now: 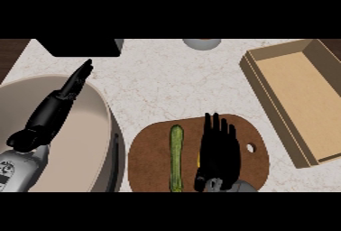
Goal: Pick the lemon from the cutting board and place it in the cardboard box
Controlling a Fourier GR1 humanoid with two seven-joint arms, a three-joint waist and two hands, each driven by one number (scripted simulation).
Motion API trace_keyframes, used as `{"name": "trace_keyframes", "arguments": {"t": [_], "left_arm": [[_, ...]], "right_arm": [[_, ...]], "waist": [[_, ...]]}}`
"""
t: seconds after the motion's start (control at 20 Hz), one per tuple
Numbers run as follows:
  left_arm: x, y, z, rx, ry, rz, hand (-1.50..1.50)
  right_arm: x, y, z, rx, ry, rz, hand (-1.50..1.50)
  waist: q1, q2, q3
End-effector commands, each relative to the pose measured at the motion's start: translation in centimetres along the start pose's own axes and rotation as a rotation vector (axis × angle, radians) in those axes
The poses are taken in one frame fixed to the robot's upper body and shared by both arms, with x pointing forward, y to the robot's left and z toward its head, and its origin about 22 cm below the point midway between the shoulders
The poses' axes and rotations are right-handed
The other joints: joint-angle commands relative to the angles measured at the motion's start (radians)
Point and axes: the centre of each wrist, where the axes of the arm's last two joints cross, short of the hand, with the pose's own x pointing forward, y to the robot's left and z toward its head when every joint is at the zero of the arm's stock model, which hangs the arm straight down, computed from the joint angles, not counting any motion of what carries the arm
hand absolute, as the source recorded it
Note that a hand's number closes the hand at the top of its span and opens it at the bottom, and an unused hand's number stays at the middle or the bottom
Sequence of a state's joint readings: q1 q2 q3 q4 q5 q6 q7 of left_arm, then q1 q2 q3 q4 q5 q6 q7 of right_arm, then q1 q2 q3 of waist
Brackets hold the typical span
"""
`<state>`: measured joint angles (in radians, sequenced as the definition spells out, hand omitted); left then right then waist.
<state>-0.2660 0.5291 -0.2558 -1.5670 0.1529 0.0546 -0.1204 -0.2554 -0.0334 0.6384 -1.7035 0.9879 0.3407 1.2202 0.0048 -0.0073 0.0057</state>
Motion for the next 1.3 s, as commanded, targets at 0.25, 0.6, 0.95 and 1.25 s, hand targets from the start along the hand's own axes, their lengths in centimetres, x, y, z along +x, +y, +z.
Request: {"name": "trace_keyframes", "arguments": {"t": [0.25,0.6,0.95,1.25], "left_arm": [[-1.0,-2.0,-0.7,-0.006,0.094,0.012,0.00],[-1.6,-0.5,0.7,-0.005,0.093,0.016,0.00],[-2.1,0.9,0.2,-0.002,0.092,0.009,0.00],[-2.5,-0.2,0.2,-0.005,0.090,0.014,0.00]], "right_arm": [[0.6,1.7,-1.5,0.031,0.279,0.097,-1.50],[-0.4,2.4,-1.7,0.062,0.266,0.079,-1.50],[0.8,3.6,-0.9,-0.049,0.109,0.142,1.50],[1.6,0.6,-4.1,-0.116,0.038,0.142,1.50]], "waist": [[-0.013,0.012,-0.006],[-0.004,0.007,-0.006],[-0.005,0.009,-0.006],[-0.002,0.011,-0.006]]}}
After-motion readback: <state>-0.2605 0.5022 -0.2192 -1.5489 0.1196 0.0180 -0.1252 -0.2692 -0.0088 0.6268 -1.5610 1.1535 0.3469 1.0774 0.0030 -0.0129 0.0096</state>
